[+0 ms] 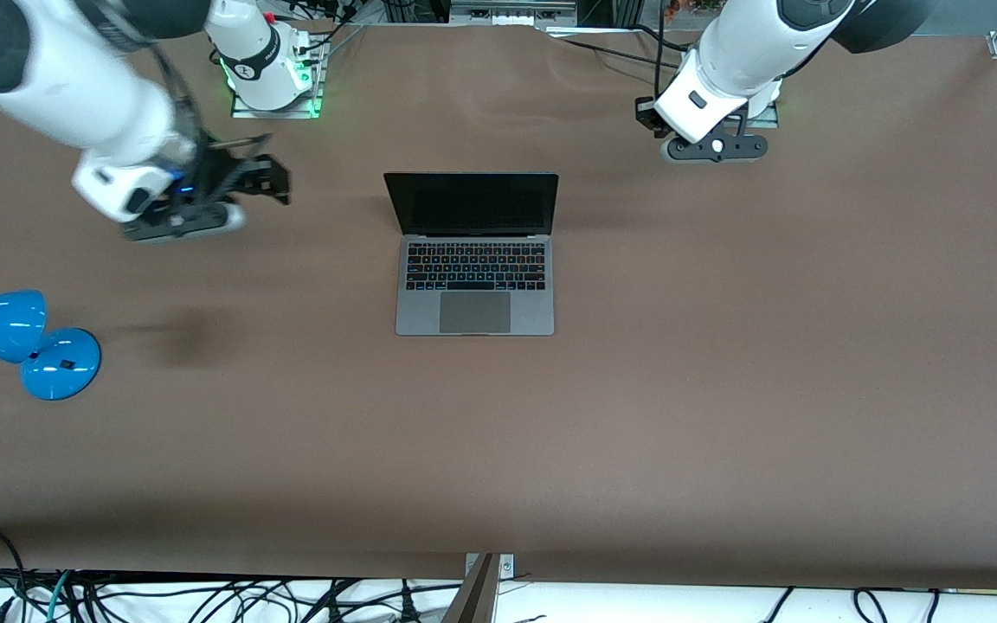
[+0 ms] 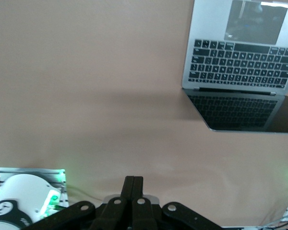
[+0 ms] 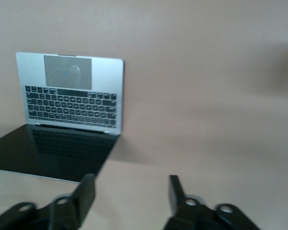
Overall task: Close laptop with both arms from behind
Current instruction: 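Move both grippers toward the laptop's open screen from behind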
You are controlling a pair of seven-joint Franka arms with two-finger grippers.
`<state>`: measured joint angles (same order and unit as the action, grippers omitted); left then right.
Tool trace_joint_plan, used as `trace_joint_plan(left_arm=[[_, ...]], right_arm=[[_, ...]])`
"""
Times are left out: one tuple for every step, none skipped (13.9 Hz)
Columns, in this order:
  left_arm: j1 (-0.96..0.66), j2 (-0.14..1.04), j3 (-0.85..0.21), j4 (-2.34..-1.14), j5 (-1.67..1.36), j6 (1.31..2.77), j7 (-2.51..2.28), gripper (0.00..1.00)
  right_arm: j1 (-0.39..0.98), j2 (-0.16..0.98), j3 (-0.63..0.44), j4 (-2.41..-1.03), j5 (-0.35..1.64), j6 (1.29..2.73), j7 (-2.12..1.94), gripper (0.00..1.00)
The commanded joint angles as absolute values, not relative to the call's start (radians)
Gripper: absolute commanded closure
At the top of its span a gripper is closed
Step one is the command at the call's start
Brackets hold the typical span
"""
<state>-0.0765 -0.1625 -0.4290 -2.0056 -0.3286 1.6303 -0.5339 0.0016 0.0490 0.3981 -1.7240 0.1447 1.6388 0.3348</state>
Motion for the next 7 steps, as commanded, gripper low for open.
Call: trace_joint_plan(left_arm=[[-0.074,-0.207,-0.474,-2.094,-0.380,1.710,-0.572,1.00],[-0.074,-0.207,-0.504,-2.115,-0.388,1.742,-0.587,1.00],[-0.072,-0.206,-0.530,-2.134,-0.391,1.774,-0.601,1.00],[-0.074,-0.203,-0.547,-2.152,-0.403,1.805,-0.623,1.00],[-0.074,-0.201,-0.573,-2.170,-0.422,1.834,-0.635,1.00],[-0.074,-0.199,-0.593,-2.186,-0.434,1.860,-0.638,1.00],[-0.074,-0.198,-0.607,-2.198,-0.446,1.876,-0.638,1.00]], right_arm=[[-0.005,0.043,0.494,-1.749,0.155,1.654,0.527,0.65],[-0.002,0.054,0.503,-1.750,0.155,1.654,0.549,0.75],[0.011,0.060,0.506,-1.752,0.156,1.652,0.549,0.83],[0.024,0.069,0.506,-1.758,0.156,1.651,0.549,0.90],[0.043,0.078,0.511,-1.761,0.156,1.651,0.551,0.96],[0.064,0.086,0.512,-1.770,0.156,1.654,0.552,0.99],[0.081,0.097,0.512,-1.781,0.156,1.655,0.552,1.00]])
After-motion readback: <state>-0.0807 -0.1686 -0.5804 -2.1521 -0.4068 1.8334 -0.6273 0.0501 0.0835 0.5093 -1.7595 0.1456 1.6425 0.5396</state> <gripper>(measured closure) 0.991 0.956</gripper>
